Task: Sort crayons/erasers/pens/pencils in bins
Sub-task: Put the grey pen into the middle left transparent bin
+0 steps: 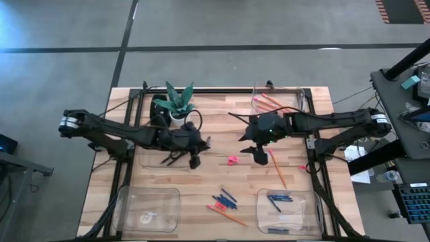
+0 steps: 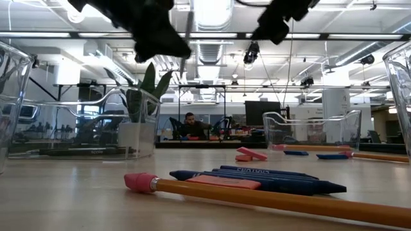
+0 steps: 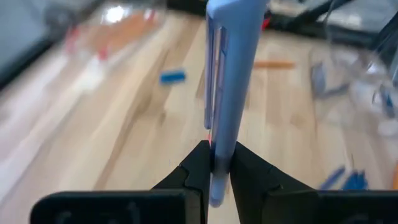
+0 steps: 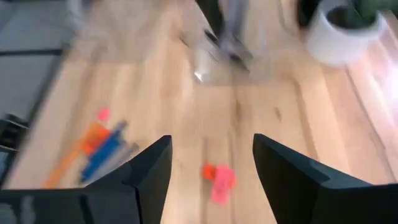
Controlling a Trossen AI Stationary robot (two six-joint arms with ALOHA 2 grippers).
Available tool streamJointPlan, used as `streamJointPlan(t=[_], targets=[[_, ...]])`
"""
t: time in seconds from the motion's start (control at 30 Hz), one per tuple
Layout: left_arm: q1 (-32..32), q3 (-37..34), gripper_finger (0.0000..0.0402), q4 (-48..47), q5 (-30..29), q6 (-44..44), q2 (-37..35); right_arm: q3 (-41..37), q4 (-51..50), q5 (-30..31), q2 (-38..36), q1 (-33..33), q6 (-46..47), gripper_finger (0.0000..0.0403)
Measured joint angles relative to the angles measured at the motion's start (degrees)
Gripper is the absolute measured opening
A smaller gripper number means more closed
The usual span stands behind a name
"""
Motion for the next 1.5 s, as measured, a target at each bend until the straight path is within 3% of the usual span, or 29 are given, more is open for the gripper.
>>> streamJointPlan(t=[0.23,0.57,0.93,1.1,1.5], targets=[[-0.1,-0.1,0.0031,-20.1,0.0,-10.2,-9.1,-6.0,-7.5,12.9,-0.2,0.0,7.0,0.0215],[-0.1,-0.9,0.0031,-45.4,0.7,-23.4,-12.1,-12.8,-14.6,13.9,-0.1,0.0,21.5,0.0215],[-0.1,-5.0,0.0031,-46.4,1.6,-21.4,-2.7,-18.6,-29.9,13.0,-0.1,0.0,41.9,0.0215],[-0.1,-4.9,0.0031,-46.3,4.8,-19.0,2.1,-21.6,-29.4,10.7,-0.1,0.0,45.3,0.0215],[-0.1,-4.9,0.0032,-46.2,5.1,-18.9,7.9,-25.3,-28.8,10.4,-0.1,0.0,48.0,0.0215]])
